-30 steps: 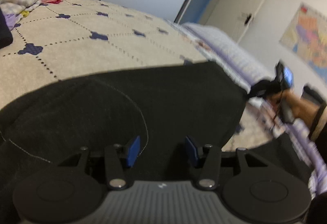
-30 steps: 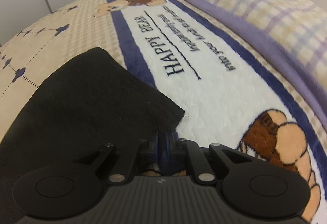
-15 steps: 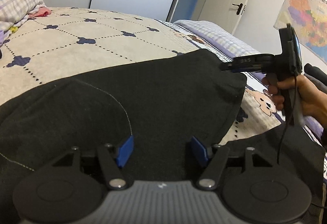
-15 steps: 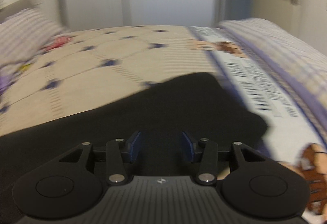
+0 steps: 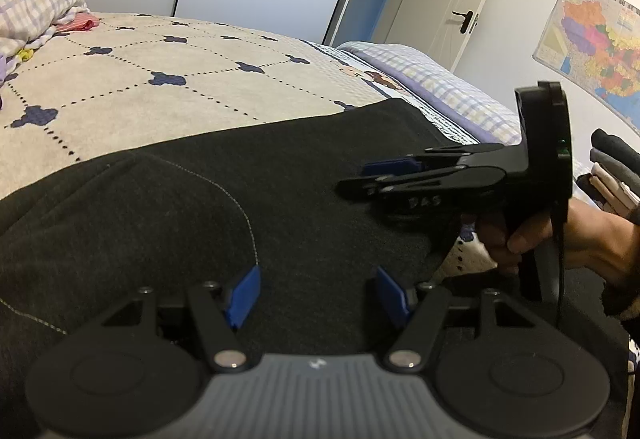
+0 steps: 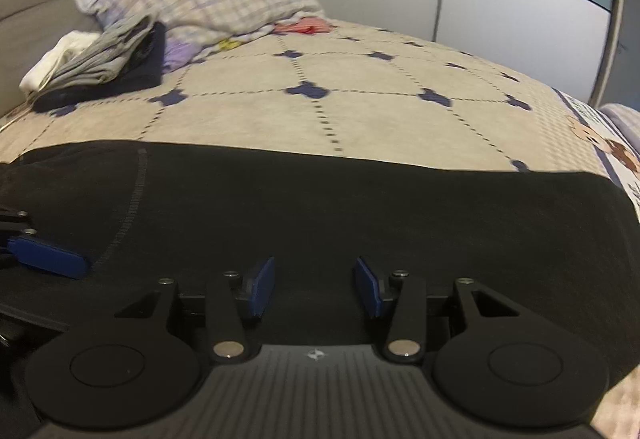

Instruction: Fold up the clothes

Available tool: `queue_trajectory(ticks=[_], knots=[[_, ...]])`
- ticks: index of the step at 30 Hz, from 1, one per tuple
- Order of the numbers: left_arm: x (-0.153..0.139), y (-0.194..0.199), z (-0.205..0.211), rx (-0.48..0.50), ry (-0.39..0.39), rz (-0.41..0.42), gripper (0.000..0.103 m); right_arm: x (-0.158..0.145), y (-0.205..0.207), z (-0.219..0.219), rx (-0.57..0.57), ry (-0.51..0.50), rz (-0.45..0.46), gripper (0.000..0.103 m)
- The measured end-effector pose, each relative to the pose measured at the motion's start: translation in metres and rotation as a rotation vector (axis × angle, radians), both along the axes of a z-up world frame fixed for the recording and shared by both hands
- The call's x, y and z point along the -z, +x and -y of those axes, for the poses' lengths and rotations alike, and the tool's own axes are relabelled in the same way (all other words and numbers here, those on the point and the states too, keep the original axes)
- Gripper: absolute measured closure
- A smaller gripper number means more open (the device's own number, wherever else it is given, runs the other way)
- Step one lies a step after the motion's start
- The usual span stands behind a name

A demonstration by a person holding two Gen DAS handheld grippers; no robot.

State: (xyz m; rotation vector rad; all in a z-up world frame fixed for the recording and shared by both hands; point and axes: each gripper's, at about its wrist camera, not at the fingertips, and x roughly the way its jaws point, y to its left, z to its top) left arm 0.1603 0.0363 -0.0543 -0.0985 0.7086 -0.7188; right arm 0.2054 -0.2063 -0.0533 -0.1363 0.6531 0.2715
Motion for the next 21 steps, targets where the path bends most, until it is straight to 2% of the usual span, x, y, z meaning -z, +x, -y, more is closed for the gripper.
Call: queue_trajectory(ticks=[5,8,9,10,12,15,18,21], knots=[[0.001,0.001,0.0,0.001,0.001,0.0,0.036,0.003,0.007,0.064,0.111,-0.02,0.015,0.053],[0.001,0.002,0.0,0.001,-0.002,-0.003,0.036,0.009,0.011,0.108,0.215,-0.033,0.012,0.029],[0.0,0.002,0.0,0.002,-0.004,-0.007,0.036,0.01,0.011,0.124,0.23,0.008,0.0,0.023],[-0.001,0.002,-0.001,0.003,-0.006,-0.012,0.036,0.01,0.011,0.138,0.262,0.023,-0.006,0.025],[-0.004,0.003,-0.003,0.006,-0.011,-0.023,0.036,0.01,0.009,0.157,0.369,-0.029,0.005,0.025],[-0.01,0.008,-0.007,0.007,-0.02,-0.055,0.034,0.005,-0.002,0.188,0.458,0.044,0.004,0.028],[-0.02,0.022,-0.008,-0.008,-0.038,-0.082,0.031,-0.004,-0.015,0.21,0.57,0.06,0.017,0.028],[-0.035,0.055,0.006,0.007,0.009,-0.059,0.029,-0.007,-0.018,0.23,0.717,0.115,-0.035,0.028]])
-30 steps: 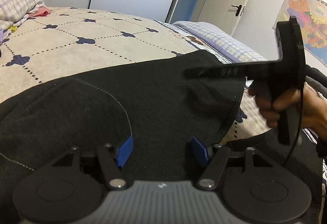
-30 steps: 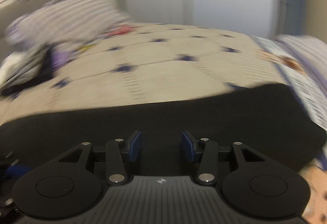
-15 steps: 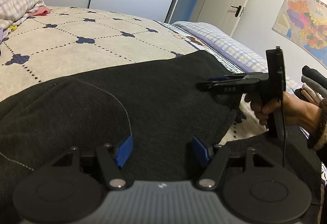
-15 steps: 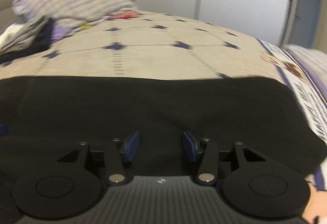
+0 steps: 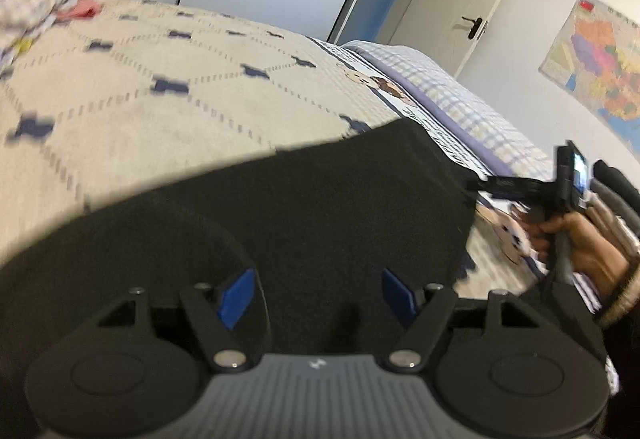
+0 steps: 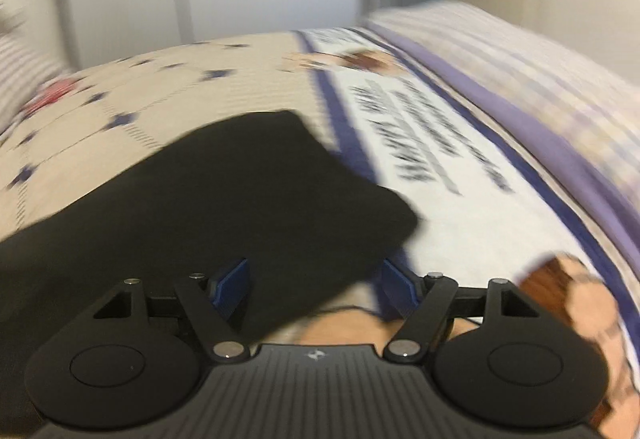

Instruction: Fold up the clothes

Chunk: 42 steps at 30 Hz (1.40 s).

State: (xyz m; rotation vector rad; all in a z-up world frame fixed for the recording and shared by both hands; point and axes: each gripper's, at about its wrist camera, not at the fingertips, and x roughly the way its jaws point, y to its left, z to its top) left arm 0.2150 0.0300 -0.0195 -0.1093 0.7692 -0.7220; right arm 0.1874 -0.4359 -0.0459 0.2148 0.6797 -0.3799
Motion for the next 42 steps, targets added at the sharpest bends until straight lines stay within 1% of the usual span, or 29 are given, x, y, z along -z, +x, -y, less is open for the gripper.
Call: queue_trajectory(ticks=[1,3,4,6,10,12,13,14,18,19,20,21,22,23,24,25,26,28,30,31,33,35,36,37,38,39,40,41,42], knots=[[-0.005,0.013,0.007,0.01,0.029,0.012,0.028,0.0,-0.001,0.005,0.052,0.037,-0.01,0.028],[-0.008,0.041,0.021,0.026,0.077,0.02,0.028,0.0,-0.006,0.013,0.16,0.168,-0.012,0.028],[-0.008,0.056,0.027,0.031,0.098,0.018,0.028,0.002,-0.013,0.015,0.19,0.24,0.011,0.028],[-0.008,0.085,0.038,0.045,0.123,0.005,0.028,0.004,-0.026,0.009,0.207,0.323,0.053,0.028],[0.0,0.133,0.048,0.08,0.125,-0.063,0.03,0.009,-0.039,-0.015,0.15,0.418,0.102,0.03],[0.012,0.152,0.05,0.088,0.099,-0.145,0.031,0.013,-0.044,-0.023,0.098,0.504,0.143,0.035],[0.018,0.16,0.05,0.094,0.083,-0.189,0.035,0.016,-0.044,-0.024,0.07,0.545,0.155,0.036],[0.023,0.164,0.05,0.101,0.067,-0.22,0.036,0.02,-0.045,-0.025,0.047,0.582,0.167,0.037],[0.029,0.17,0.058,0.134,0.011,-0.252,0.038,0.031,-0.048,-0.037,-0.009,0.607,0.231,0.038],[0.029,0.17,0.061,0.143,0.001,-0.259,0.041,0.034,-0.046,-0.04,-0.033,0.623,0.248,0.04],[0.03,0.17,0.065,0.148,-0.003,-0.259,0.047,0.036,-0.043,-0.041,-0.052,0.64,0.258,0.046],[0.03,0.167,0.071,0.139,0.008,-0.233,0.056,0.039,-0.038,-0.041,-0.06,0.65,0.257,0.057],[0.03,0.164,0.078,0.127,0.023,-0.204,0.093,0.041,-0.035,-0.042,-0.057,0.642,0.249,0.07],[0.029,0.158,0.086,0.108,0.05,-0.164,0.096,0.042,-0.033,-0.041,-0.035,0.638,0.238,0.093],[0.028,0.152,0.092,0.091,0.075,-0.123,0.097,0.044,-0.033,-0.039,-0.016,0.657,0.238,0.095],[0.026,0.145,0.096,0.077,0.093,-0.08,0.097,0.044,-0.036,-0.034,-0.001,0.71,0.256,0.095],[0.024,0.138,0.1,0.064,0.112,-0.036,0.098,0.04,-0.04,-0.031,0.008,0.733,0.274,0.096],[0.02,0.129,0.1,0.029,0.125,0.03,0.098,0.024,-0.048,-0.032,-0.006,0.692,0.304,0.096],[0.017,0.127,0.098,-0.002,0.134,0.056,0.098,0.013,-0.048,-0.036,-0.026,0.629,0.281,0.097],[0.02,0.13,0.098,-0.009,0.147,0.036,0.098,0.012,-0.047,-0.037,-0.027,0.608,0.257,0.097],[0.027,0.134,0.104,0.004,0.2,0.018,0.097,0.027,-0.039,-0.036,-0.006,0.616,0.183,0.099],[0.024,0.137,0.11,0.025,0.224,0.018,0.093,0.038,-0.037,-0.034,-0.009,0.654,0.177,0.099],[0.021,0.141,0.111,0.041,0.217,0.003,0.091,0.035,-0.038,-0.033,-0.016,0.659,0.177,0.098],[0.018,0.145,0.11,0.056,0.198,-0.019,0.086,0.033,-0.037,-0.032,-0.02,0.665,0.179,0.097],[0.016,0.151,0.111,0.075,0.166,-0.05,0.074,0.031,-0.037,-0.03,-0.016,0.68,0.181,0.095],[0.015,0.158,0.115,0.092,0.129,-0.072,0.067,0.03,-0.036,-0.028,0.0,0.71,0.181,0.091],[0.014,0.165,0.12,0.108,0.091,-0.094,0.058,0.029,-0.035,-0.026,0.016,0.74,0.18,0.089],[0.013,0.172,0.124,0.124,0.054,-0.116,0.057,0.028,-0.035,-0.023,0.036,0.762,0.183,0.083],[0.012,0.179,0.13,0.142,0.019,-0.14,0.056,0.027,-0.034,-0.018,0.061,0.769,0.19,0.072]])
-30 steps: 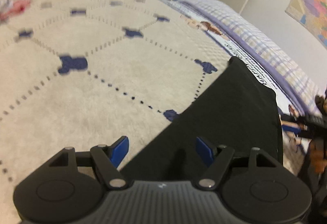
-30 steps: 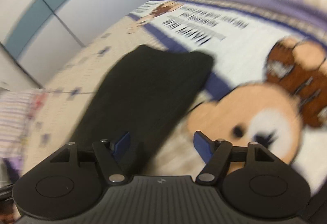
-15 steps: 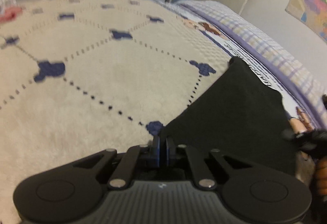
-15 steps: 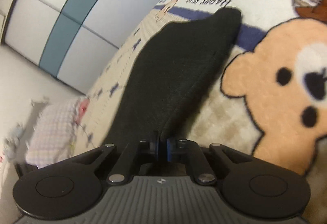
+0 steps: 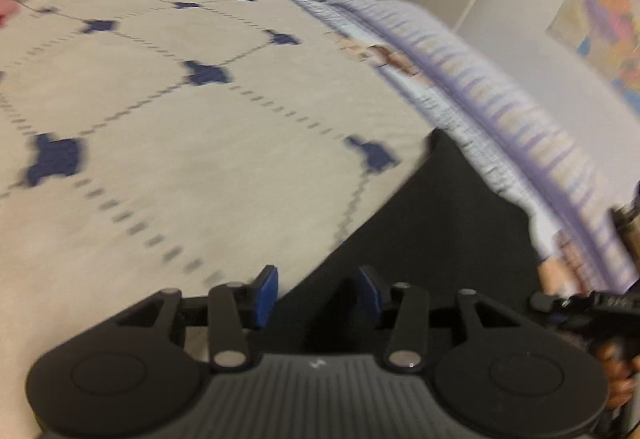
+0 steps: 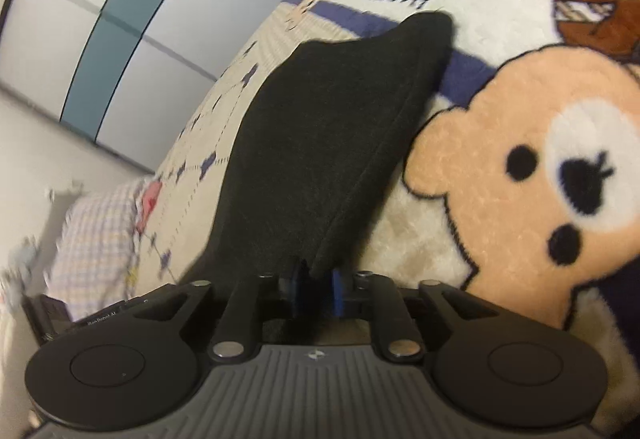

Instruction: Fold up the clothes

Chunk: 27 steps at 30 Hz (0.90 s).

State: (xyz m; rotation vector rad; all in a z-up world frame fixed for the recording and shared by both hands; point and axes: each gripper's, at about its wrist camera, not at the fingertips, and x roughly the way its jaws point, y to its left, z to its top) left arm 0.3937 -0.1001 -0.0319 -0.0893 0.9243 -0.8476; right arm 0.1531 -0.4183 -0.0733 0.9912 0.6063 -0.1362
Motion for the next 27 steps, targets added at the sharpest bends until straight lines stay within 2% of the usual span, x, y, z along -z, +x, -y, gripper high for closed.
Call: queue_trajectory(ticks=[2,6,7,8,10,12,13,16,18,20,23,25,26,27], knots=[[0.007,0.015,0.026,0.035,-0.043,-0.068,0.05,-0.005,0.0,0.011,0.049,0.009,-0.009,0.062],[0.026,0.046,0.082,0.065,-0.067,-0.211,0.047,0.007,0.006,0.041,0.11,0.098,0.015,0.062],[0.029,0.05,0.091,0.069,-0.088,-0.224,0.046,0.011,0.008,0.049,0.124,0.121,0.028,0.062],[0.03,0.054,0.099,0.07,-0.112,-0.229,0.045,0.015,0.01,0.054,0.137,0.132,0.043,0.063],[0.033,0.062,0.115,0.062,-0.144,-0.247,0.045,0.02,0.013,0.057,0.161,0.108,0.085,0.071],[0.035,0.064,0.131,0.069,-0.15,-0.25,0.045,0.024,0.016,0.057,0.182,0.059,0.11,0.092],[0.034,0.064,0.138,0.085,-0.149,-0.242,0.044,0.025,0.017,0.058,0.19,0.034,0.106,0.098],[0.032,0.065,0.152,0.118,-0.151,-0.231,0.034,0.016,0.005,0.061,0.199,-0.015,0.075,0.098],[0.032,0.07,0.154,0.11,-0.16,-0.259,0.034,0.004,-0.007,0.061,0.197,-0.084,0.017,0.098],[0.032,0.072,0.156,0.106,-0.161,-0.278,0.035,0.0,-0.018,0.062,0.194,-0.111,-0.017,0.098],[0.029,0.065,0.164,0.152,-0.135,-0.273,0.035,0.007,-0.021,0.067,0.172,-0.108,-0.028,0.1],[0.028,0.06,0.175,0.182,-0.116,-0.263,0.036,0.005,-0.02,0.063,0.148,-0.155,-0.039,0.099],[0.027,0.056,0.181,0.19,-0.106,-0.248,0.042,0.005,-0.018,0.062,0.139,-0.177,-0.043,0.099],[0.026,0.053,0.185,0.189,-0.096,-0.228,0.052,0.005,-0.017,0.061,0.137,-0.186,-0.043,0.098]])
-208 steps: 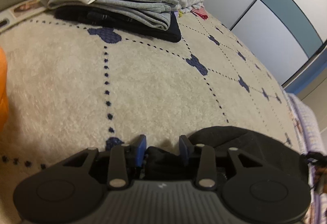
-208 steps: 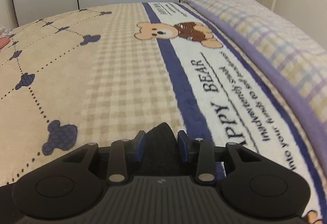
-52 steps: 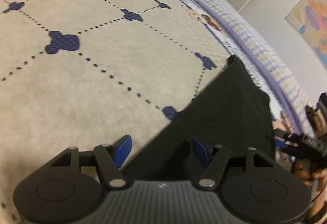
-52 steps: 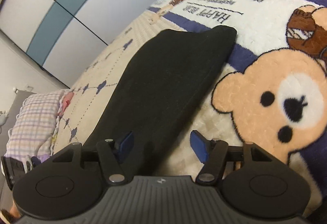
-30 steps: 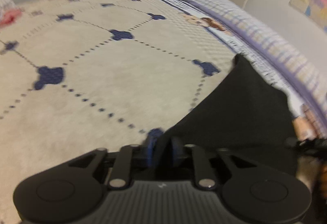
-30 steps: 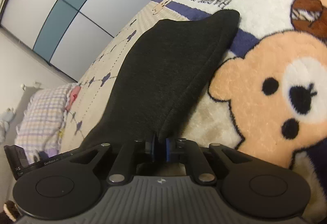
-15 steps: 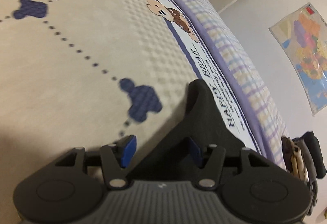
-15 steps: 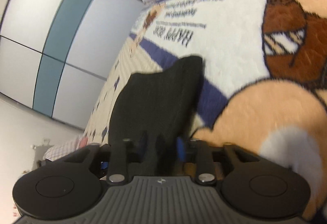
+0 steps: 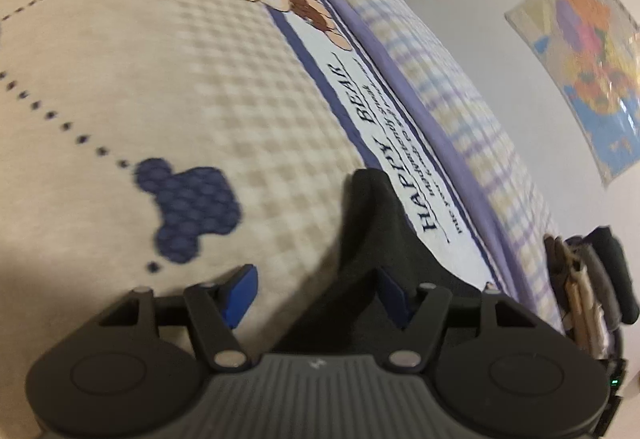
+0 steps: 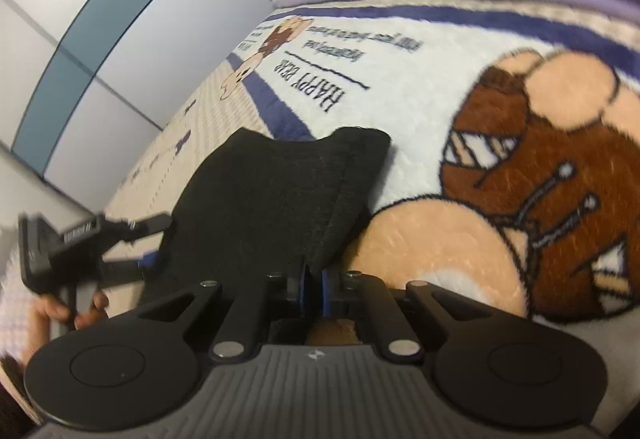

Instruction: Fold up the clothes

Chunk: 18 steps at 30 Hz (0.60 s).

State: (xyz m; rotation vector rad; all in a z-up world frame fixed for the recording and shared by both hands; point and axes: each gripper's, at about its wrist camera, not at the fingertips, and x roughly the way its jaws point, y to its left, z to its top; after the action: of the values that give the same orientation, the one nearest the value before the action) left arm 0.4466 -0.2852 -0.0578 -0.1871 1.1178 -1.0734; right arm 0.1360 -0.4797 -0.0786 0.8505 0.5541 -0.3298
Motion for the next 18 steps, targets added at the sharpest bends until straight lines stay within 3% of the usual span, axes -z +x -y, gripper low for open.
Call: queue_trajectory(ticks=[1,2,3,5,8,14,18], knots=[[-0.001,-0.006,0.004,0.004,0.012,0.033,0.085,0.001,0.001,0.0,-0.003,-0.006,0.001,0.098],[-0.004,-0.017,0.011,0.013,0.039,0.09,0.094,0.002,0.001,0.001,-0.006,-0.001,0.007,0.098],[-0.009,-0.03,0.016,0.029,0.062,0.168,0.094,0.004,0.001,0.003,-0.007,0.01,0.014,0.097],[-0.021,-0.068,0.025,0.075,0.109,0.406,0.094,0.006,0.0,0.006,-0.006,0.032,0.026,0.097],[-0.028,-0.114,0.026,0.155,0.11,0.604,0.094,0.008,-0.001,0.008,-0.004,0.049,0.035,0.097],[-0.03,-0.174,0.021,0.31,0.135,0.818,0.092,0.005,-0.005,0.012,0.019,0.076,0.049,0.088],[-0.024,-0.18,0.02,0.391,0.16,0.798,0.082,0.004,-0.009,0.014,0.042,0.053,0.055,0.084]])
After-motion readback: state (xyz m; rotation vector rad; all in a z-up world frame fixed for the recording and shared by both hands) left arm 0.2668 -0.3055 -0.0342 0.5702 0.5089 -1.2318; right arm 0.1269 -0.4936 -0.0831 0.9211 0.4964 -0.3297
